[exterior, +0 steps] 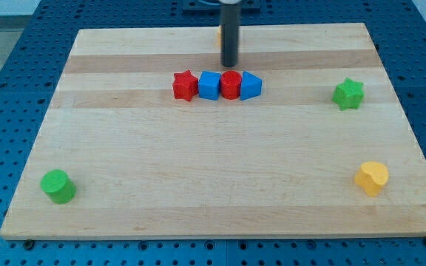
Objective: Push yellow hexagon towards center
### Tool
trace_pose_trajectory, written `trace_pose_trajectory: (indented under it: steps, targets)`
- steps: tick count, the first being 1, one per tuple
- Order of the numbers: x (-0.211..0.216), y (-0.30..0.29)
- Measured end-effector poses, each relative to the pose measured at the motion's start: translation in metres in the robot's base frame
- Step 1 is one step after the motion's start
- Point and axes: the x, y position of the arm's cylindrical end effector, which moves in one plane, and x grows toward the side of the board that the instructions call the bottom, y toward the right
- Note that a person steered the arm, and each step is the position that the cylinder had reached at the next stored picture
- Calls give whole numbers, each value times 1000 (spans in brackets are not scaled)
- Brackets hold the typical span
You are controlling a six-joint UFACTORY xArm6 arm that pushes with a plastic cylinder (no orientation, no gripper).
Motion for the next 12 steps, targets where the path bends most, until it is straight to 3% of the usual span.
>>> trace_pose_trajectory:
  steps: [2, 3, 7, 9, 12]
  targets:
    - [-34, -80]
    - [-54, -79]
    - [-76, 37]
    - [-102, 45]
    - [-68, 91]
